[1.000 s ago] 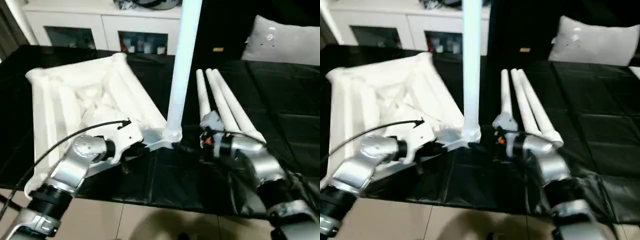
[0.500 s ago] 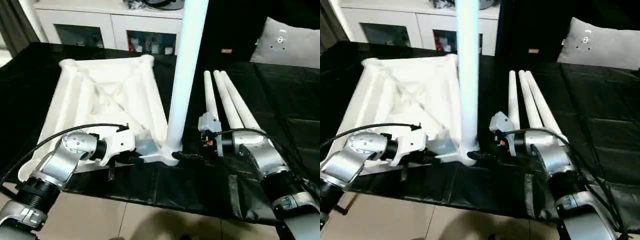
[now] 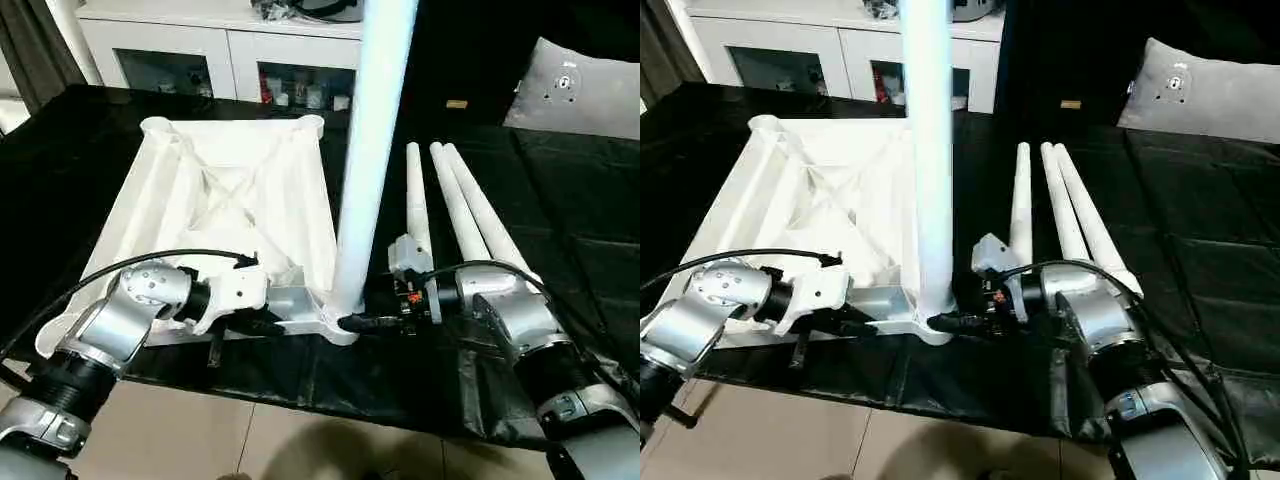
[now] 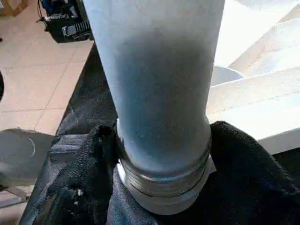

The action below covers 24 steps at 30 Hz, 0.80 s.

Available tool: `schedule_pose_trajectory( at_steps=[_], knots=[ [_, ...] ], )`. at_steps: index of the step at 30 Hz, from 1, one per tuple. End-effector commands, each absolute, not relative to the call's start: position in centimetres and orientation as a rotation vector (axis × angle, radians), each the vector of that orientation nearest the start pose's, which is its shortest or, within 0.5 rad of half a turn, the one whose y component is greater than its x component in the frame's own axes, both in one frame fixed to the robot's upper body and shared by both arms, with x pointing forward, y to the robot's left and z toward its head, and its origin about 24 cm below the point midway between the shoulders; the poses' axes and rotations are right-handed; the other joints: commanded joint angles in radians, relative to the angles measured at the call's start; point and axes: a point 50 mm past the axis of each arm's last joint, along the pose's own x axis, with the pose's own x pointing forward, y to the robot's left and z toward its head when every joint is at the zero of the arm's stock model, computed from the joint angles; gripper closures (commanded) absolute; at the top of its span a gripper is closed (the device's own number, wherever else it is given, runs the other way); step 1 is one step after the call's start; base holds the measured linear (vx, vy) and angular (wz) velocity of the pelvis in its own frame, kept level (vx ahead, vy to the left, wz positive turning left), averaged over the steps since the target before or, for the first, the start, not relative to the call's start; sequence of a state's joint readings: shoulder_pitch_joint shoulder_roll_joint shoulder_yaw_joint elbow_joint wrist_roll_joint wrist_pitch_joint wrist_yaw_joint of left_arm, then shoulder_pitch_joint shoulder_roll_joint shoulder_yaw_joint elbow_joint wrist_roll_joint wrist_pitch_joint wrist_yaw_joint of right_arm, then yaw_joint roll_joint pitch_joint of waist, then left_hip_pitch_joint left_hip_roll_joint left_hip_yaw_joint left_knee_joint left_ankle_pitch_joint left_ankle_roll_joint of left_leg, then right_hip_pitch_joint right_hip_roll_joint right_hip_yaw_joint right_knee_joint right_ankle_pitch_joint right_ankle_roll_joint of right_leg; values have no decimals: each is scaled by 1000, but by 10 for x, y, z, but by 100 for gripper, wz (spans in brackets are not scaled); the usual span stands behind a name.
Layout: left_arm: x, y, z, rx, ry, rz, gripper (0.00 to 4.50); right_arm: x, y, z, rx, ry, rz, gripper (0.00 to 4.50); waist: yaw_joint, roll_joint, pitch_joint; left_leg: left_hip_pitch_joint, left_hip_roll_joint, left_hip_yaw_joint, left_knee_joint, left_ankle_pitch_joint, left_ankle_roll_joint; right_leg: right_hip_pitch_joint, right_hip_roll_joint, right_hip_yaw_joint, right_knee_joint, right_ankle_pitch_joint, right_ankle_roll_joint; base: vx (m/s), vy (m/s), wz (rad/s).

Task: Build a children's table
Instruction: Rotate leg to tighten

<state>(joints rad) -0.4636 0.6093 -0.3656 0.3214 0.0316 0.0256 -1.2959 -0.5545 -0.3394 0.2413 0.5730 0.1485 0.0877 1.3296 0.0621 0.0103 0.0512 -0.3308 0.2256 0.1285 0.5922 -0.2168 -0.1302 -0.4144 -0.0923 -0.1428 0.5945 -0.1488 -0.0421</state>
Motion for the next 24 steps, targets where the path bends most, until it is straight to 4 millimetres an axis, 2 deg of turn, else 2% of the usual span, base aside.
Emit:
schedule_pose_trajectory(
  at_steps=[1,9,10,11,12,13,15,16,17,18,19,20,21,22,23,24],
  knots=[
    [278,166,53,693,533,-1526,450,304,-124,53,-141,352,1477,174,2,7,-71,-21,-1,27,-66,-124,67,78,-45,59,-61,-264,-179,0,0,0],
    [277,160,54,578,502,-1458,450,294,-117,45,-47,357,1456,177,5,6,-72,-20,2,28,-67,-117,66,77,-45,60,-59,-256,-181,0,0,0],
    [278,156,55,535,493,-1392,450,295,-111,40,-28,371,1389,177,0,3,-70,-20,3,28,-69,-113,58,77,-46,62,-56,-256,-183,0,0,0],
    [279,153,56,513,489,-1346,450,297,-106,36,-30,377,1330,178,2,4,-67,-21,1,26,-69,-122,57,76,-46,59,-60,-275,-179,0,0,0],
    [279,150,58,493,485,-1306,450,299,-102,32,-29,383,1270,178,-4,0,-62,-20,-1,29,-71,-150,48,75,-45,58,-69,-332,-160,0,0,0],
    [279,149,58,486,484,-1292,450,300,-100,31,-30,385,1249,178,-6,-1,-62,-21,-2,27,-72,-158,38,77,-46,57,-68,-357,-149,0,0,0],
    [283,140,62,437,455,-1207,450,307,-89,27,-8,366,1132,178,-25,-5,-56,-17,-11,28,-72,-209,23,71,-45,51,-87,-488,-98,0,0,0],
    [285,130,65,406,442,-1144,450,315,-81,22,42,377,1004,178,-33,-6,-55,-18,-17,27,-69,-227,25,72,-45,45,-97,-552,-65,0,0,0],
    [286,125,66,394,439,-1123,450,317,-77,20,62,384,952,178,-40,-12,-57,-18,-13,26,-69,-231,20,70,-48,45,-95,-564,-61,0,0,0],
    [287,117,67,378,433,-1098,450,322,-73,18,76,387,884,178,-46,-7,-53,-11,-21,26,-62,-255,20,62,-45,34,-111,-618,-37,0,0,0],
    [287,115,67,375,432,-1092,450,323,-72,18,79,387,869,178,-54,-10,-53,-6,-25,26,-58,-266,29,58,-44,28,-120,-641,-23,0,0,0],
    [288,113,67,371,430,-1084,450,324,-70,17,82,388,848,178,-55,-7,-52,-6,-24,26,-58,-272,33,57,-45,26,-124,-646,-19,0,0,0],
    [291,101,68,362,422,-1044,450,326,-63,17,75,379,802,178,-58,-5,-50,0,-22,26,-58,-297,39,52,-42,17,-132,-652,-11,0,0,0],
    [291,101,68,362,422,-1044,450,326,-63,17,75,379,802,178,-60,-2,-48,8,-20,25,-58,-317,40,48,-41,12,-138,-652,-10,0,0,0],
    [293,97,68,358,420,-1017,450,326,-59,16,60,382,792,178,-63,-1,-50,11,-20,22,-57,-346,45,52,-40,2,-144,-642,-5,0,0,0],
    [294,95,69,352,423,-990,450,325,-56,16,76,380,809,178,-66,-3,-48,5,-16,16,-64,-366,47,59,-40,-1,-143,-624,-1,0,0,0]
  ],
)
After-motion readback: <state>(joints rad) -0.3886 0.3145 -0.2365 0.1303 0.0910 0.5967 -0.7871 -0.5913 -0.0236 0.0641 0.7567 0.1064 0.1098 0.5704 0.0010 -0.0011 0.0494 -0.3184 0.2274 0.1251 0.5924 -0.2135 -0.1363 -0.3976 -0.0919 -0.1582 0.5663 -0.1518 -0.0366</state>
